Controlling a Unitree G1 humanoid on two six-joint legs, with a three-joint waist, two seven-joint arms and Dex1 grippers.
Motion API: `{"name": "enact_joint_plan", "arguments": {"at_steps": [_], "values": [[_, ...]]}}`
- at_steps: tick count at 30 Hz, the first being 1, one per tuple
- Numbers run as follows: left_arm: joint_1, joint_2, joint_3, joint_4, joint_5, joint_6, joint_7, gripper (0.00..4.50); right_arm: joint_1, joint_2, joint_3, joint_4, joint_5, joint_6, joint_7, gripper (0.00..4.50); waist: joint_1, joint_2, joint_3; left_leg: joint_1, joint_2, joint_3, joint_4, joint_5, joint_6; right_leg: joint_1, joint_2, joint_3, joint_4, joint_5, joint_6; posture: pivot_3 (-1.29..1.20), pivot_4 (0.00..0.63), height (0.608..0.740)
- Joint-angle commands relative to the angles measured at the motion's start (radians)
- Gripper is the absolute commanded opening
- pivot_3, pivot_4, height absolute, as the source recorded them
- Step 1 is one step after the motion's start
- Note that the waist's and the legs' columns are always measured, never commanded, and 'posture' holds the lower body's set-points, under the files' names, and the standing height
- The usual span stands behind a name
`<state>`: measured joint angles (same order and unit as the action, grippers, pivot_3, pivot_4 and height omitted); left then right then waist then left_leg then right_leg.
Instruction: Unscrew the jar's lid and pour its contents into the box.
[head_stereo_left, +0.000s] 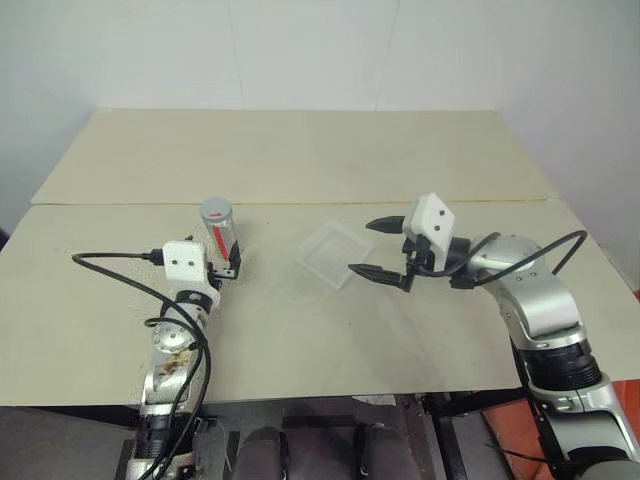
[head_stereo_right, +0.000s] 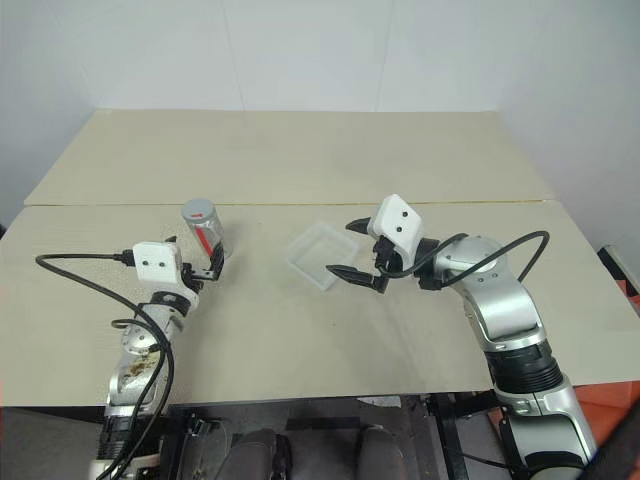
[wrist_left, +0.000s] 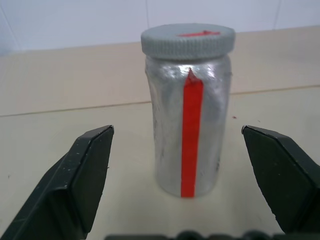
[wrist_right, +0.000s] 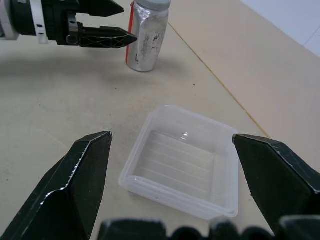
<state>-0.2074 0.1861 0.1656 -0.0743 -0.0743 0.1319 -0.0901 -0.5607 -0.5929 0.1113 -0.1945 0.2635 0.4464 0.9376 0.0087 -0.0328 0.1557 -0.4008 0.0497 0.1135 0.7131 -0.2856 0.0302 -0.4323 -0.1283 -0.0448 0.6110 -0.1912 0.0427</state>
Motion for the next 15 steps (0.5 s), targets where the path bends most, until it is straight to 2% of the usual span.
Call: {"name": "enact_joint_plan", "arguments": {"at_steps": [1, 15], "values": [[-0.041, -0.013, -0.013, 0.047, 0.004, -0.07, 0.002, 4.46, -0.003, 0.01, -0.035, -0.077, 0.05, 0.013, -0.014, 4.46, 0.001, 0.0, 0.0, 0.0, 0.0, 0.0, 0.0, 0.0, 0.0, 0.0, 0.0, 0.0, 0.0, 0.0, 0.0, 0.0, 0.15, 0.74], [-0.138, -0.028, -0.011, 0.228, 0.001, -0.181, 0.021, 4.46, 0.018, -0.001, -0.038, -0.127, 0.07, 0.047, -0.04, 4.46, 0.001, 0.0, 0.0, 0.0, 0.0, 0.0, 0.001, 0.0, 0.0, 0.001, 0.0, -0.001, 0.0, 0.0, 0.0, 0.0, 0.15, 0.74]]}}
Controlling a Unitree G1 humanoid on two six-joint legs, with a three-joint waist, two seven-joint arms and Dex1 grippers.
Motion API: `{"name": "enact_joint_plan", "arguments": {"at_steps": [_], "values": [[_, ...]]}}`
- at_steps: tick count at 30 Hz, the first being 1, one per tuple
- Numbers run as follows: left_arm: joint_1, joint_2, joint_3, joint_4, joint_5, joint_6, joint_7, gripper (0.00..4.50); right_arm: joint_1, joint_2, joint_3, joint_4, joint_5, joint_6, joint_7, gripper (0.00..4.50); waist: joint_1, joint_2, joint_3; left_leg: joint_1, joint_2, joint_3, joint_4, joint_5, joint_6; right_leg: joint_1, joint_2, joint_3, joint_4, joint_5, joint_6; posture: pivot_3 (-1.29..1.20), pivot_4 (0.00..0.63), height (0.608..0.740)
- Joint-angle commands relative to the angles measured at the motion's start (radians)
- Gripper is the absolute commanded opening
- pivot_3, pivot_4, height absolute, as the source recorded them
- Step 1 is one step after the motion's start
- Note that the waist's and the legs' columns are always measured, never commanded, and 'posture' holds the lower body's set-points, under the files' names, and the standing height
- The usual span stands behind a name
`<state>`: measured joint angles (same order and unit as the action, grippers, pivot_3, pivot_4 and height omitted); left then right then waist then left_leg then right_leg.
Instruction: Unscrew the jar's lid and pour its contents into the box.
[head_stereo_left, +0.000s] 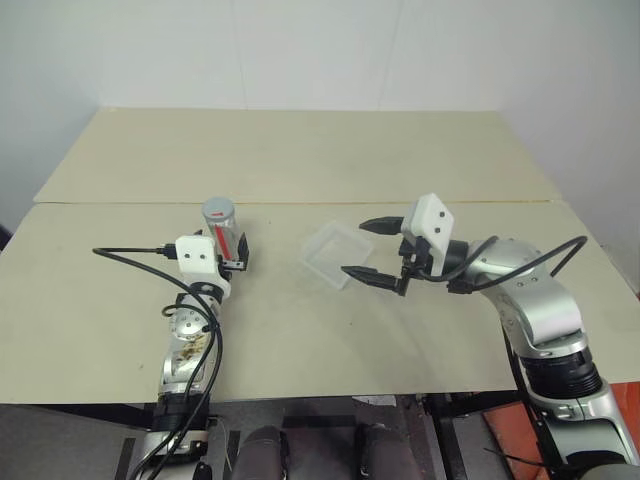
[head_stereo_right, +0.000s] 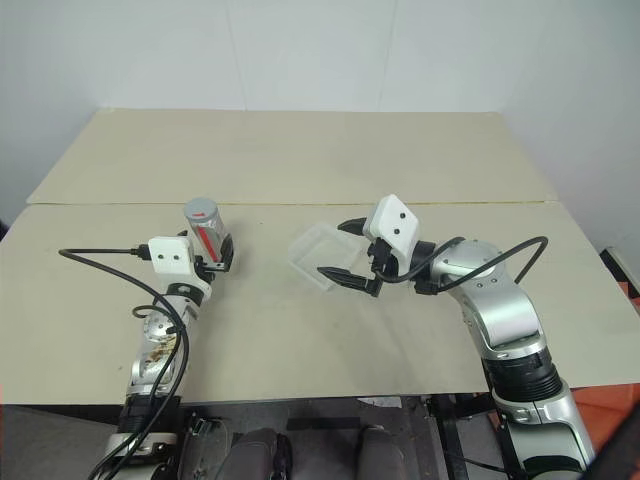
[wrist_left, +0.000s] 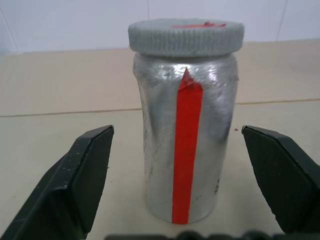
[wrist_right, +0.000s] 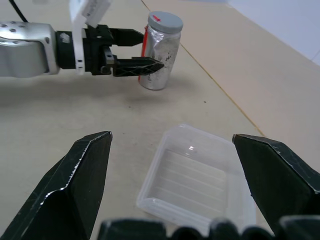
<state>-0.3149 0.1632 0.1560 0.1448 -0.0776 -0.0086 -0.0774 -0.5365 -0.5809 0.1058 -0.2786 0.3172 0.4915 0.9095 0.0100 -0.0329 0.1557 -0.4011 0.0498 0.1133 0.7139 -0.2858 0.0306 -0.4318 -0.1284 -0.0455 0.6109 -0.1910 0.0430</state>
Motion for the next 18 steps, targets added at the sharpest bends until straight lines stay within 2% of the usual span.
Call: {"name": "enact_joint_plan", "arguments": {"at_steps": [1, 16, 17, 18], "values": [[-0.039, -0.008, -0.003, 0.023, 0.006, -0.046, 0.013, 4.46, -0.006, -0.014, -0.033, -0.043, 0.017, 0.003, -0.012, 4.46, 0.0, 0.0, 0.0, 0.0, 0.0, 0.0, 0.0, 0.0, 0.0, 0.0, 0.0, 0.0, 0.0, 0.0, 0.0, 0.0, 0.15, 0.74], [-0.153, -0.023, -0.021, 0.201, 0.033, -0.161, 0.049, 4.46, -0.016, -0.03, -0.026, -0.035, 0.024, 0.004, -0.009, 4.46, 0.001, 0.0, 0.0, 0.0, 0.0, 0.0, 0.0, 0.0, 0.0, 0.001, 0.0, -0.001, 0.0, 0.0, 0.0, 0.0, 0.15, 0.74], [-0.155, -0.025, -0.021, 0.206, 0.033, -0.164, 0.052, 4.06, -0.015, -0.029, -0.025, -0.036, 0.024, 0.004, -0.01, 4.5, 0.001, 0.0, 0.0, 0.0, 0.0, 0.0, 0.0, 0.0, 0.0, 0.001, 0.0, -0.001, 0.0, 0.0, 0.0, 0.0, 0.15, 0.74], [-0.155, -0.026, -0.022, 0.209, 0.032, -0.166, 0.053, 3.85, -0.015, -0.028, -0.025, -0.036, 0.024, 0.004, -0.012, 4.5, 0.001, 0.0, 0.0, 0.0, 0.0, 0.0, 0.0, 0.0, 0.0, 0.001, 0.0, -0.001, 0.0, 0.0, 0.0, 0.0, 0.15, 0.74]]}}
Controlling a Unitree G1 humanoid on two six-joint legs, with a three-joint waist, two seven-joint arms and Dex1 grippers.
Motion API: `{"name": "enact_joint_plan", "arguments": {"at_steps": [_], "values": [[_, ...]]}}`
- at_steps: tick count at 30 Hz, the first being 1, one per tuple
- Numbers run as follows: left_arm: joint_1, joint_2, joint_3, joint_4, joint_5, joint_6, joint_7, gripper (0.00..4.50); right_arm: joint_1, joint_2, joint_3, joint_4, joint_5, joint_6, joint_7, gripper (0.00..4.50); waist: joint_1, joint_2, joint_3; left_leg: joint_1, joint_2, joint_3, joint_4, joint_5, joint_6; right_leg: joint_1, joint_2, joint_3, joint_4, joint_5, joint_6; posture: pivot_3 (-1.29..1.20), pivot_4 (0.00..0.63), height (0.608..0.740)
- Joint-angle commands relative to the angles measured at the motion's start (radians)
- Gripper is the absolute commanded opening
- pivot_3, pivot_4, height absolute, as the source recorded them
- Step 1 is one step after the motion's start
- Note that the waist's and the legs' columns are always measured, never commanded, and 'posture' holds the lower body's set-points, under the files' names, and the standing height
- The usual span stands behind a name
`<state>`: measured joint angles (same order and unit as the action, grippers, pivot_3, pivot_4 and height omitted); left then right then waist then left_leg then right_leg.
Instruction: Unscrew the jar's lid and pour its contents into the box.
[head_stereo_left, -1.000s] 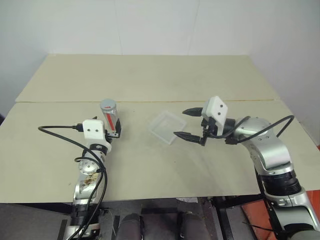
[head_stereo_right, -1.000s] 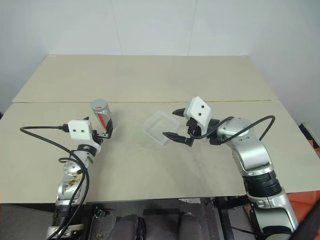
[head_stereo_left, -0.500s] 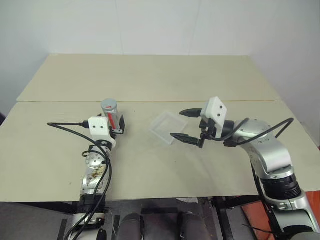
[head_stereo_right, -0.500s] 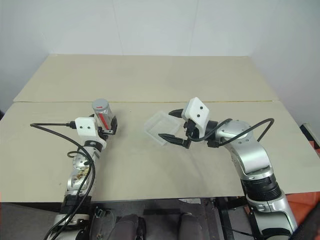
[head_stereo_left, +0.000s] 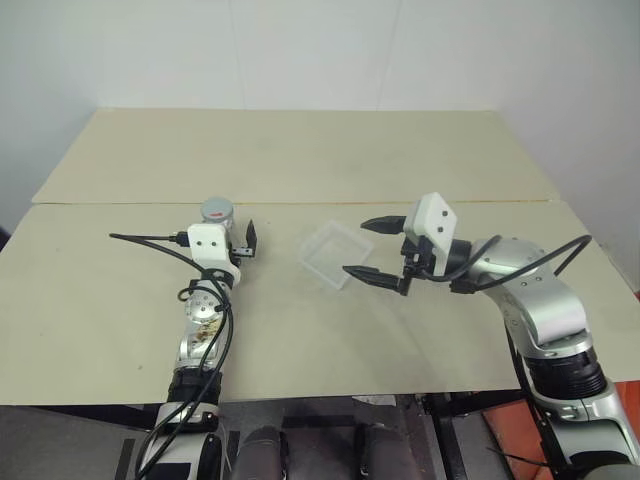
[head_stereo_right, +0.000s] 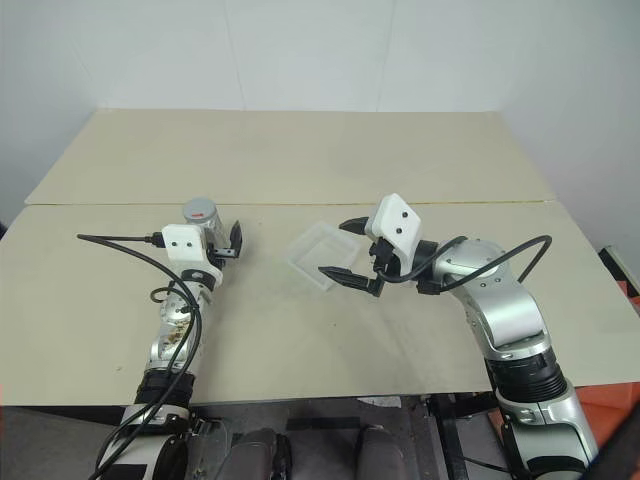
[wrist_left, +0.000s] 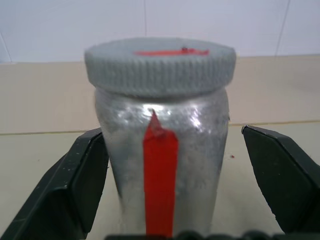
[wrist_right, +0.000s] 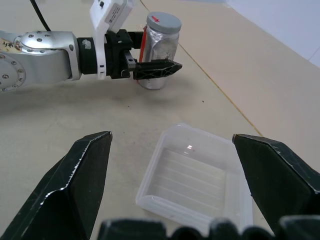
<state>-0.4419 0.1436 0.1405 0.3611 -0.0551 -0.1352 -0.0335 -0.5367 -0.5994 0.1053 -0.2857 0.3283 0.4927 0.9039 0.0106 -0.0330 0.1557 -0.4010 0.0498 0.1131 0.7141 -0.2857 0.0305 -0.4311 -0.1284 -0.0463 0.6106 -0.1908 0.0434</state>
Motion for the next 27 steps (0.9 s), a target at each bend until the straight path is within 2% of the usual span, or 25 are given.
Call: {"name": "enact_joint_plan", "arguments": {"at_steps": [1, 6, 12, 14, 19, 22, 24, 27], "values": [[-0.029, -0.007, -0.007, -0.004, 0.011, -0.042, 0.011, 3.54, -0.017, -0.009, -0.023, -0.028, 0.012, 0.004, -0.008, 4.5, 0.0, 0.0, 0.0, 0.0, 0.0, 0.0, 0.0, 0.0, 0.0, 0.0, 0.0, 0.0, 0.0, 0.0, 0.0, 0.0, 0.15, 0.74], [-0.035, -0.005, -0.005, 0.007, 0.011, -0.053, 0.013, 1.92, -0.016, -0.007, -0.022, -0.032, 0.012, 0.004, -0.011, 4.5, 0.0, 0.0, 0.0, 0.0, 0.0, 0.0, 0.0, 0.0, 0.0, 0.0, 0.0, 0.0, 0.0, 0.0, 0.0, 0.0, 0.15, 0.74], [-0.042, 0.015, 0.003, 0.006, 0.008, -0.058, 0.007, 1.91, -0.013, 0.008, -0.01, -0.039, 0.012, 0.0, -0.019, 4.5, 0.0, 0.0, 0.0, 0.0, 0.0, 0.0, 0.0, 0.0, 0.0, 0.0, 0.0, 0.0, 0.0, 0.0, 0.0, 0.0, 0.15, 0.74], [-0.035, 0.04, 0.003, -0.033, -0.018, -0.043, -0.044, 1.91, -0.018, 0.018, -0.004, -0.04, 0.013, -0.002, -0.025, 4.5, -0.001, 0.0, 0.0, 0.0, 0.0, 0.0, 0.0, 0.0, 0.0, 0.0, 0.0, 0.0, 0.0, 0.0, 0.0, 0.0, 0.15, 0.74], [0.001, 0.158, 0.009, -0.194, -0.166, 0.062, -0.296, 1.91, -0.045, 0.057, 0.004, -0.019, 0.01, -0.013, -0.04, 4.5, -0.006, 0.0, 0.0, -0.001, 0.0, 0.0, 0.0, 0.001, -0.001, -0.001, 0.0, 0.0, 0.0, 0.0, 0.0, 0.0, 0.15, 0.74], [0.019, 0.264, 0.025, -0.305, -0.317, 0.2, -0.487, 1.91, -0.088, 0.099, 0.006, 0.023, 0.017, -0.022, -0.044, 4.5, -0.016, 0.0, 0.0, 0.0, 0.001, 0.0, 0.0, 0.003, -0.005, -0.001, 0.0, 0.0, 0.001, 0.0, 0.0, 0.0, 0.15, 0.74], [0.016, 0.372, 0.024, -0.37, -0.438, 0.338, -0.661, 1.91, -0.129, 0.13, 0.014, 0.049, 0.035, -0.006, -0.034, 4.5, -0.022, 0.0, 0.0, 0.0, 0.001, 0.0, 0.0, 0.003, -0.005, -0.001, 0.0, 0.0, 0.001, 0.0, 0.0, 0.0, 0.15, 0.74], [0.005, 0.478, 0.024, -0.412, -0.559, 0.468, -0.843, 1.91, -0.178, 0.178, 0.015, 0.073, 0.073, 0.023, -0.025, 4.5, -0.024, 0.0, 0.0, -0.001, 0.001, 0.0, -0.001, 0.003, -0.006, -0.002, 0.0, 0.0, 0.002, 0.0, 0.0, 0.0, 0.15, 0.74]]}}
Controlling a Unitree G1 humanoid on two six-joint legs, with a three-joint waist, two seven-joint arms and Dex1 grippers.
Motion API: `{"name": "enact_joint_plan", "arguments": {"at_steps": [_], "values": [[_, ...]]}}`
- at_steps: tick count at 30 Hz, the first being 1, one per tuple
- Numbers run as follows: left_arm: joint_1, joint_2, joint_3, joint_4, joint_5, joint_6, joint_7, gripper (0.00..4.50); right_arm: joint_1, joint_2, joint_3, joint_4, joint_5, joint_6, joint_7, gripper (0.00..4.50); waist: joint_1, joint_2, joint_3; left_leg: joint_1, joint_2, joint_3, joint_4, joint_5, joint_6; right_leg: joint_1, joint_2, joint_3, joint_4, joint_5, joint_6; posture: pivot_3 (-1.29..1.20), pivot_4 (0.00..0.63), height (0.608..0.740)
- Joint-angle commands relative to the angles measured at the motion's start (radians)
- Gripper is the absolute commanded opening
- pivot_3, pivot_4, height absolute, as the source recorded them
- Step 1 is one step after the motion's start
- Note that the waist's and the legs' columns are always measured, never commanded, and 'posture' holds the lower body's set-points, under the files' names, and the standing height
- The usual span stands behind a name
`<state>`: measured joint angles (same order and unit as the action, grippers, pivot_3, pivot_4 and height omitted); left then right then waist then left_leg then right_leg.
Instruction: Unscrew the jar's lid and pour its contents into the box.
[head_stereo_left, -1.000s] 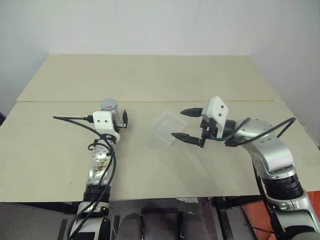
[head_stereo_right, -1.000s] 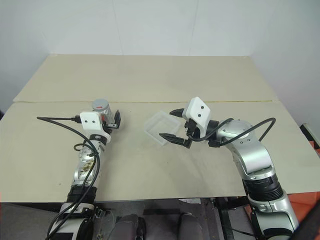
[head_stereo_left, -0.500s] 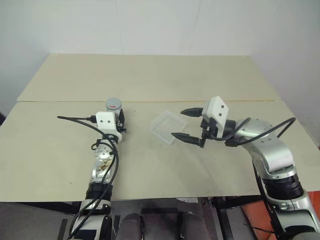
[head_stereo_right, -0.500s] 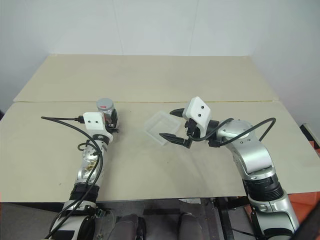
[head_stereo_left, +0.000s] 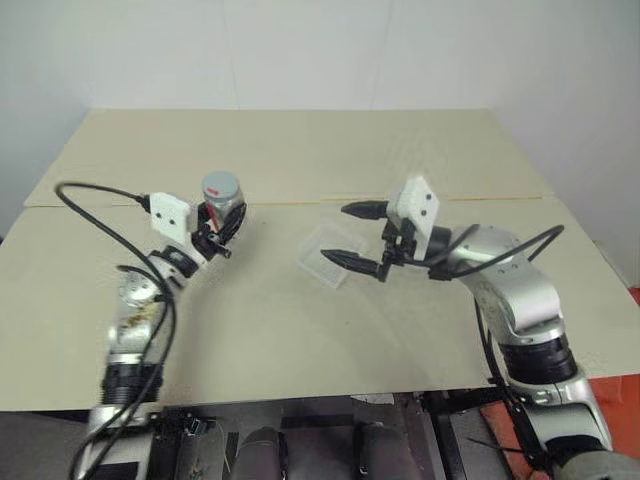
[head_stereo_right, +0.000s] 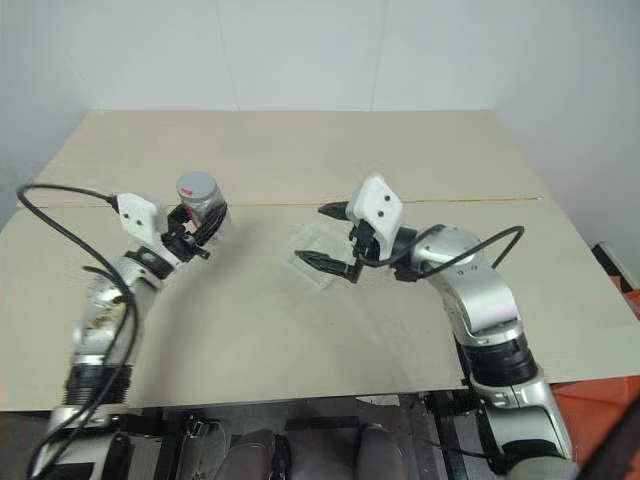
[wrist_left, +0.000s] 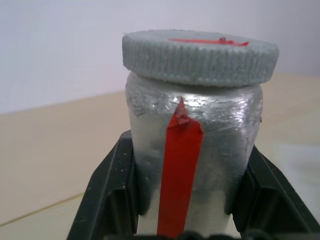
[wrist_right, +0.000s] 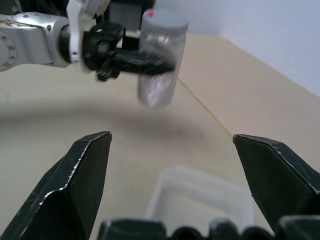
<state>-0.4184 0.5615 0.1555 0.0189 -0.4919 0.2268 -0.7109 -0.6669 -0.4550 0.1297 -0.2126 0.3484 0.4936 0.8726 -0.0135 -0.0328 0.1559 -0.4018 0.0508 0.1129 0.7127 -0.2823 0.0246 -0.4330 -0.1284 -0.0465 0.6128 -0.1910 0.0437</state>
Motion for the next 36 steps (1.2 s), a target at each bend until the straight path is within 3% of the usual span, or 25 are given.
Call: {"name": "enact_joint_plan", "arguments": {"at_steps": [1, 4, 8, 16, 35, 36], "values": [[-0.027, 0.086, 0.006, -0.067, -0.148, 0.136, -0.217, 1.91, -0.066, 0.052, -0.008, 0.006, 0.068, 0.029, 0.008, 4.5, 0.001, 0.0, 0.0, 0.0, 0.0, 0.0, 0.0, 0.0, 0.0, 0.0, 0.0, 0.0, 0.0, 0.0, 0.0, 0.0, 0.15, 0.74], [-0.062, 0.113, -0.011, -0.039, -0.175, 0.173, -0.314, 1.91, -0.102, 0.093, -0.005, 0.022, 0.096, 0.043, 0.01, 4.5, 0.003, 0.0, 0.0, -0.001, 0.0, 0.0, 0.0, 0.0, 0.0, -0.001, 0.0, 0.0, 0.0, 0.0, 0.0, 0.0, 0.15, 0.74], [-0.123, 0.063, -0.056, 0.016, -0.163, 0.16, -0.394, 1.91, -0.144, 0.155, -0.017, 0.039, 0.148, 0.074, -0.006, 4.5, 0.007, 0.0, 0.0, -0.002, -0.001, -0.001, 0.001, 0.001, -0.001, -0.001, 0.0, -0.001, 0.0, 0.0, 0.0, 0.0, 0.15, 0.74], [-0.177, 0.037, -0.151, 0.073, -0.092, 0.111, -0.539, 1.91, -0.184, 0.177, 0.031, 0.077, 0.115, 0.089, -0.02, 4.5, -0.002, 0.0, 0.0, -0.004, -0.001, -0.001, 0.0, 0.001, -0.001, -0.002, 0.0, -0.001, 0.002, 0.0, 0.0, 0.0, 0.15, 0.74], [-0.183, -0.012, -0.138, 0.079, -0.054, 0.063, -0.539, 1.91, -0.227, 0.17, 0.064, 0.116, 0.091, 0.138, -0.014, 4.5, -0.001, 0.0, 0.0, -0.005, -0.001, -0.001, 0.0, 0.001, -0.001, -0.003, 0.001, -0.001, 0.003, 0.0, 0.0, 0.0, 0.15, 0.74], [-0.182, -0.013, -0.138, 0.081, -0.048, 0.055, -0.536, 1.91, -0.228, 0.17, 0.063, 0.117, 0.09, 0.135, -0.014, 4.32, -0.001, 0.0, 0.0, -0.005, -0.001, -0.001, 0.0, 0.001, -0.001, -0.003, 0.001, -0.001, 0.003, 0.0, 0.0, 0.0, 0.15, 0.74]]}}
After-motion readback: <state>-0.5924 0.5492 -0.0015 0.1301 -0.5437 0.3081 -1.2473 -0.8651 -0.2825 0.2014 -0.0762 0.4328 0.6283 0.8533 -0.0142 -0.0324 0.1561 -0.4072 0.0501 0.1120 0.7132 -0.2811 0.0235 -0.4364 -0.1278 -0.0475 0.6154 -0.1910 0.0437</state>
